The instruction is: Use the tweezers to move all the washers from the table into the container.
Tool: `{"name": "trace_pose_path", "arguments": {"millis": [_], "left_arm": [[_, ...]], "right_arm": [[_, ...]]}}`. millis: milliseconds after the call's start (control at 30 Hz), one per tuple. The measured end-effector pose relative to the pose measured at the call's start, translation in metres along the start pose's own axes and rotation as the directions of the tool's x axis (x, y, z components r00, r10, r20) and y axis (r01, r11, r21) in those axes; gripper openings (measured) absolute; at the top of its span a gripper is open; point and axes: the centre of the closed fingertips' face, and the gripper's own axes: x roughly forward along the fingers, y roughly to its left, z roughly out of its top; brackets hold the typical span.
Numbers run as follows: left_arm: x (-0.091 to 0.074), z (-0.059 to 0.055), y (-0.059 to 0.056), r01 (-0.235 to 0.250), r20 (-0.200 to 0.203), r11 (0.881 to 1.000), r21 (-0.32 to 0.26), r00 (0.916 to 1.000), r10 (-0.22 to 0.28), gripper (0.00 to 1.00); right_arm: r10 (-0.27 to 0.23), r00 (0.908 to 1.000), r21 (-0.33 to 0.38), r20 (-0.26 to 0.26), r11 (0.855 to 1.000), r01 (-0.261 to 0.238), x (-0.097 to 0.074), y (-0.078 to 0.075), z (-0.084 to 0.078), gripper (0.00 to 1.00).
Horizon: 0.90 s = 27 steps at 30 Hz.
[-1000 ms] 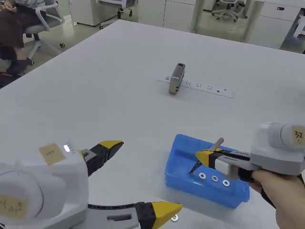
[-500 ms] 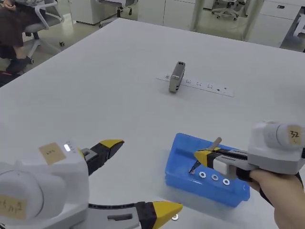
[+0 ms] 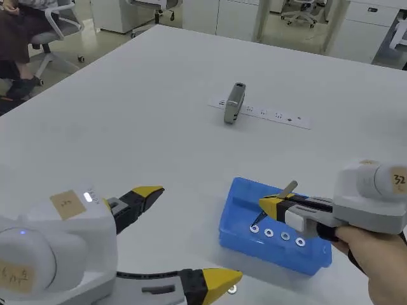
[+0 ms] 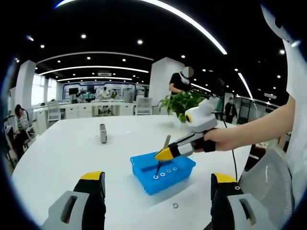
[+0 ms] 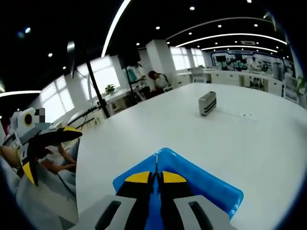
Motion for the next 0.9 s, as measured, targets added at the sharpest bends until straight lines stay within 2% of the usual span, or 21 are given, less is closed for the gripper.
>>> {"name": "trace_pose_path", "arguments": {"millis": [433, 633, 800, 900], "left_arm": [[0.001, 0.001, -0.001, 0.000, -0.001, 1.000, -0.007, 1.0000, 0.000, 0.94], [0.003, 0.000, -0.006, 0.020, -0.011, 1.000, -0.003, 0.9997, -0.020, 0.95], [0.003, -0.001, -0.008, 0.027, -0.016, 1.000, 0.000, 0.9995, -0.027, 0.95], [0.003, 0.000, -0.009, 0.029, -0.010, 1.000, -0.002, 0.9995, -0.029, 0.95]], "right_arm": [[0.006, 0.9963, -0.024, 0.086, 1.000, -0.003, -0.033, 0.020, 0.019, 0.03], [0.009, 0.9935, -0.040, 0.114, 0.999, -0.004, -0.050, 0.030, 0.025, 0.03], [0.019, 0.9925, -0.048, 0.121, 0.999, -0.013, -0.058, 0.040, 0.024, 0.03], [0.030, 0.9938, -0.062, 0.107, 0.998, -0.023, -0.059, 0.047, 0.020, 0.03]]}}
